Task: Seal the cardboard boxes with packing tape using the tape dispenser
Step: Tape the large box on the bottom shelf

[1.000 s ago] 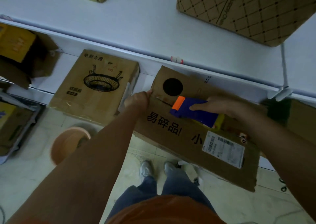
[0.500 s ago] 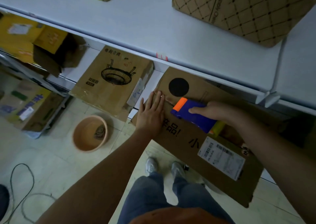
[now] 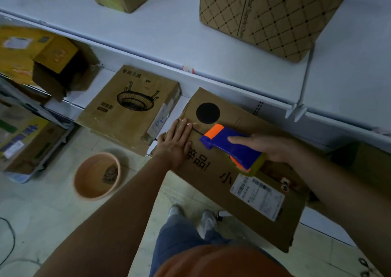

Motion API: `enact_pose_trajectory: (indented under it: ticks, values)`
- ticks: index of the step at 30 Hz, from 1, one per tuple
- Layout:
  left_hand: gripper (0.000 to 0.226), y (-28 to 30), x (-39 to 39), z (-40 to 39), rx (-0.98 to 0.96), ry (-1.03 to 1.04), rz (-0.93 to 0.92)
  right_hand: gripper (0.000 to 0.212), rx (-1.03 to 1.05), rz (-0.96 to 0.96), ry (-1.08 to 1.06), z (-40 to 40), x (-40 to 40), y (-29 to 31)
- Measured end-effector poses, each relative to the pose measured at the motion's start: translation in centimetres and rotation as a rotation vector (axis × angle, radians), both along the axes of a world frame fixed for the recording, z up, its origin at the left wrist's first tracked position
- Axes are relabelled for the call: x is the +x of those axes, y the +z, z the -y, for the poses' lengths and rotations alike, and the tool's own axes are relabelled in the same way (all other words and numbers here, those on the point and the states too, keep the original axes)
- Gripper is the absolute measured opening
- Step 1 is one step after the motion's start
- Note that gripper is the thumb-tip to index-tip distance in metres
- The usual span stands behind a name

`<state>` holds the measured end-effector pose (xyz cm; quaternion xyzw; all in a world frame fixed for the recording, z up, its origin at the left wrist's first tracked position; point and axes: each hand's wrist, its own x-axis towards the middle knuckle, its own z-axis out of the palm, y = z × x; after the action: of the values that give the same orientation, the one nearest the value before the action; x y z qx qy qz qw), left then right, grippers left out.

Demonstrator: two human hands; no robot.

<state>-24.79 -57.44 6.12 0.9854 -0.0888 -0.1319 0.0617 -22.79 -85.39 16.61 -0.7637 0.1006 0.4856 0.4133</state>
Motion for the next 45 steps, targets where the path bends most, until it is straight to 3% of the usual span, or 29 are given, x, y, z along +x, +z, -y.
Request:
enact_pose_trajectory:
  ticks: [4,6,9,16,20,23,27,34,38,42,45]
  values:
    - [0.062,-0.6,-0.9,-0.5,-0.009,-0.003,0.01,0.121,-0.17,0.055,0.054,4.4,-2.4,-0.1]
    - [0.067,-0.9,-1.5,-0.7,-0.017,-0.006,0.04,0.111,-0.188,0.057,0.072,6.7,-3.7,0.3]
    - [0.063,-0.9,-1.6,-0.8,-0.043,-0.008,0.045,0.079,-0.224,0.083,0.131,8.5,-5.1,1.2]
    - [0.06,0.2,-1.3,0.7,-0.003,0.003,-0.027,0.05,-0.28,0.127,0.09,7.6,-5.2,0.1]
    - [0.067,0.4,-2.1,2.8,0.096,-0.048,0.041,0.056,-0.318,0.131,0.09,6.9,-4.0,-0.8]
    - [0.067,-0.1,-3.7,5.3,0.069,-0.158,0.017,0.052,-0.316,0.123,0.098,6.9,-3.7,-0.6]
    - [0.064,-1.1,-4.7,7.8,0.021,-0.133,0.015,0.046,-0.245,0.082,0.064,7.2,-3.4,-0.4]
    - [0.071,-1.5,-4.1,7.0,-0.054,-0.181,0.054,0.076,-0.04,0.0,-0.073,9.2,-2.6,0.9]
    - [0.078,-1.2,-3.9,7.0,-0.144,-0.134,0.066,0.062,0.081,-0.024,-0.183,10.1,-2.3,2.5]
    - [0.076,-0.9,-4.3,7.2,-0.175,-0.086,0.06,0.054,0.029,-0.057,-0.087,9.6,-2.8,1.8]
    - [0.074,-0.7,-5.7,6.8,-0.128,-0.035,0.113,0.058,-0.01,-0.065,-0.135,9.4,-3.3,0.9]
